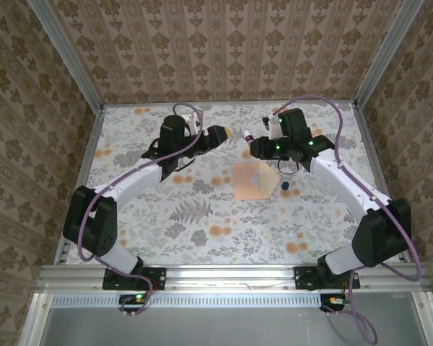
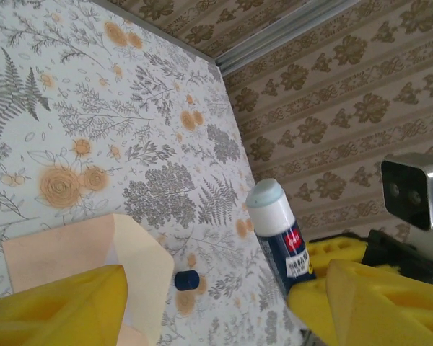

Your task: Place the letter into the envelope and seal it

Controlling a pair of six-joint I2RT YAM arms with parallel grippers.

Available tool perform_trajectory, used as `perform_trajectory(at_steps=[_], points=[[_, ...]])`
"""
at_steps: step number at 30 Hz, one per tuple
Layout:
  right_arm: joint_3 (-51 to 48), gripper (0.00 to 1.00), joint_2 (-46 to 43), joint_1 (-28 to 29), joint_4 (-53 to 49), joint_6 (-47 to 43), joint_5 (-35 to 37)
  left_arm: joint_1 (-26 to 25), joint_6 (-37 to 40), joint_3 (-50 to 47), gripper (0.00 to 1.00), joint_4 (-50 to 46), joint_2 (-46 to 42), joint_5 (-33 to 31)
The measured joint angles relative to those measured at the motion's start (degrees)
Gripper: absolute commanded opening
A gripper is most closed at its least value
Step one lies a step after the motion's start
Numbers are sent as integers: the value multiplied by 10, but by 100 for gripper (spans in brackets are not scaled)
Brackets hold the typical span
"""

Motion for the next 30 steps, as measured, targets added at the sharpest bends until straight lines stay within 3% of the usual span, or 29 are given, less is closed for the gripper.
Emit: perform_trajectory(at_steps=[16,30], points=[[-8,5,-5,65,105,30,6,-36,-83,-53,69,77,-33,-18],[-8,5,-1,80,122,32,10,-36,-136,-56,55,153,-32,-35]])
